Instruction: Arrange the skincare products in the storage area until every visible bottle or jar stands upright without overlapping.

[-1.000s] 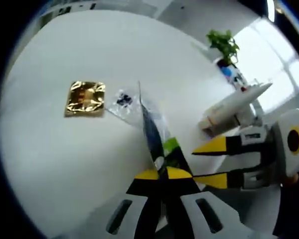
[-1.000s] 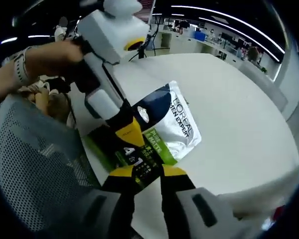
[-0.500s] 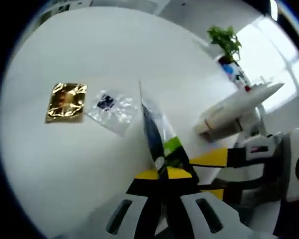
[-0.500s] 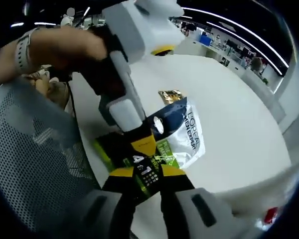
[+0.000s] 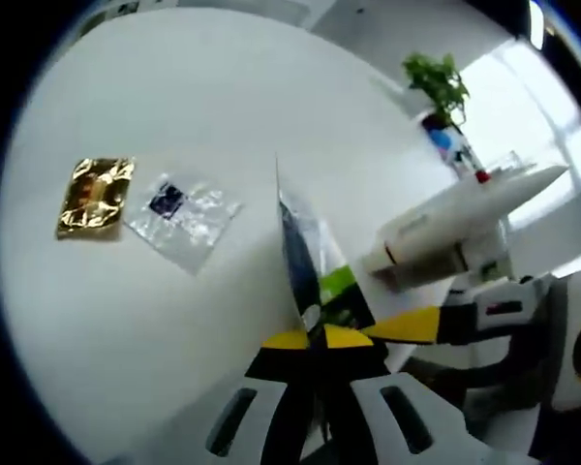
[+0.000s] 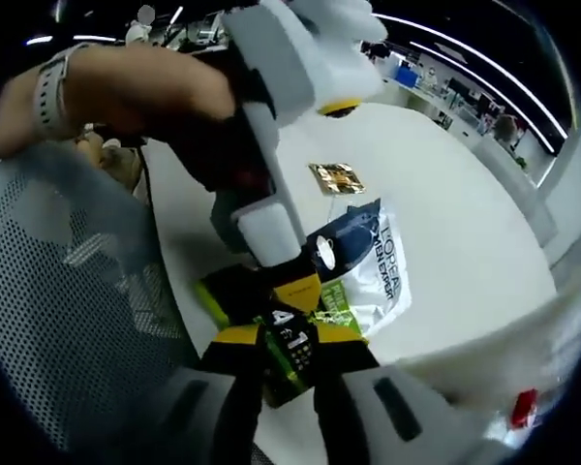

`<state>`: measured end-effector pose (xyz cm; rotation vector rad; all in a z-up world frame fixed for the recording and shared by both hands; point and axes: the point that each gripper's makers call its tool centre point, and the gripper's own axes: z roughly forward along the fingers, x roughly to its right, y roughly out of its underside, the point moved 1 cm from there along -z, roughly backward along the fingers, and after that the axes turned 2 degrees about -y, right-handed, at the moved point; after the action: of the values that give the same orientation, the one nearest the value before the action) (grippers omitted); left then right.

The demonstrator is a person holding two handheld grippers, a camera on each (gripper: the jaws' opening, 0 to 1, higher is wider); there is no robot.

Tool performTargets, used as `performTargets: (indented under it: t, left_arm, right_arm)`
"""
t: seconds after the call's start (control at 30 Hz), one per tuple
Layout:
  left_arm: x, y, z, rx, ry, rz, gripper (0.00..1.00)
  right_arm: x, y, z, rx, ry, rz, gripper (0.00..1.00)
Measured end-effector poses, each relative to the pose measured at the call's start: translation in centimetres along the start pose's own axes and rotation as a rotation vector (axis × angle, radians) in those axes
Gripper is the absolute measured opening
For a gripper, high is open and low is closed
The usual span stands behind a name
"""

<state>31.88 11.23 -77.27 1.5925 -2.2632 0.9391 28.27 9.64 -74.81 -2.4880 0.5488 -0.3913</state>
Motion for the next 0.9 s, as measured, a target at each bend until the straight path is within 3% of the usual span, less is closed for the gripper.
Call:
performTargets:
  t: [0.13,0.4,0.6,0.77,0.9]
  left_arm:
    - [0.4,0.0,0.3,0.019,0.002,-0.023,0.00]
    - [1.0,-0.1,0.9,0.028,0.016,-0.043,0.00]
    - [0.5,-0.1,1.1,0.034,0.019,-0.048,0.00]
    - [0.7,0.0,1.2,0.035,0.021,-0.047,0.00]
    - [0.6,0.0,1.3,0.034,0.025,-0.036,0.00]
  right_arm:
    - [0.4,0.5,-0.5,0.007,-0.002,0.000,0.21]
    - [1.7,0.7,-2.2,0.130,-0.007,0.197,0.22]
    - [1.0,2.1,-1.0,0.064,-0.019,0.184,0.22]
    - [0.5,2.0,-0.6,0.032,-0.019,0.136,0.22]
    - [0.7,2.4,-0.3,0.008,-0.010,0.146,0.22]
